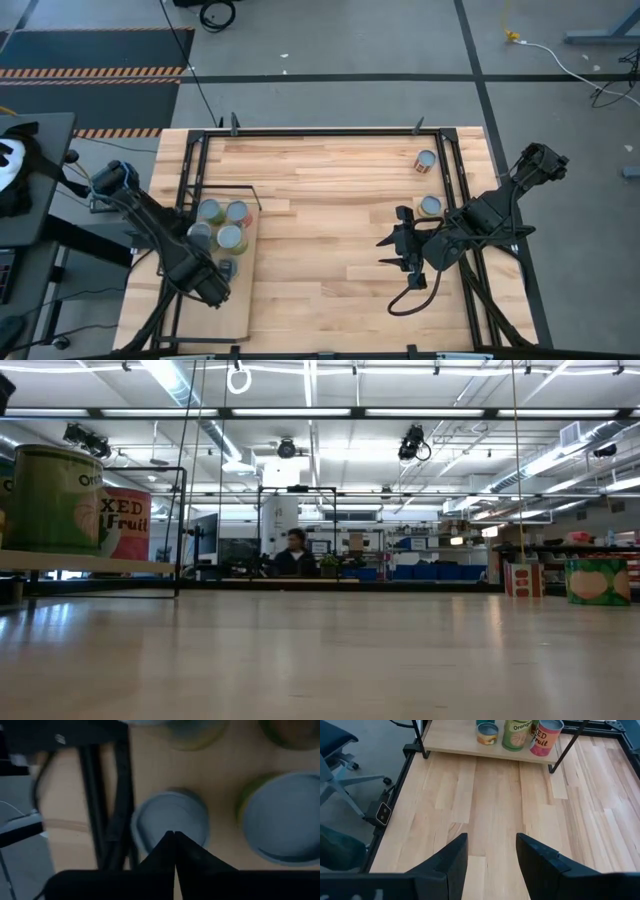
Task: Pick and place cans onto a shelf
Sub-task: Adjust the canned tuna on the shelf
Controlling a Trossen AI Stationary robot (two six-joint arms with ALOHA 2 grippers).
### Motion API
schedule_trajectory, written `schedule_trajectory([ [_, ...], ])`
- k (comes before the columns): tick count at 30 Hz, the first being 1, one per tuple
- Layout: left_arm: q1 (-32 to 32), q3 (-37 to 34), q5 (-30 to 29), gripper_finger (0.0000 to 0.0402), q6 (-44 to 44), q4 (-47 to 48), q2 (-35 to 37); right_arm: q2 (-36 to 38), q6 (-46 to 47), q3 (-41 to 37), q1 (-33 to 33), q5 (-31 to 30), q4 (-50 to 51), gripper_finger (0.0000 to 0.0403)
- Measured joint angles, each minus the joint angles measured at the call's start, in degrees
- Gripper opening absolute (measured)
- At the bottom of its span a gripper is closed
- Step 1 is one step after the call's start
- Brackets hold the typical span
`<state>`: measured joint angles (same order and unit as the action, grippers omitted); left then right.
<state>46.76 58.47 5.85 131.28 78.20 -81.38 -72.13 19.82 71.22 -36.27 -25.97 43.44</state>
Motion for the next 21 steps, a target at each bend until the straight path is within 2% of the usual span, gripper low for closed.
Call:
schedule_trajectory([
  [7,-0.04,-5.35,-0.02,0.0015,-1.22,-7.63,0.02,0.01,1.24,0.0,0.0,0.51,0.0,0.0173],
  [14,-0.02,-5.53,-3.88,0.0008,-1.65,-10.75,0.04,0.02,1.22,0.0,0.0,0.51,0.0,0.0173],
  [21,-0.02,-5.52,-4.08,0.0012,-1.77,-10.38,0.07,0.01,0.74,0.0,0.0,0.54,0.02,0.0173],
])
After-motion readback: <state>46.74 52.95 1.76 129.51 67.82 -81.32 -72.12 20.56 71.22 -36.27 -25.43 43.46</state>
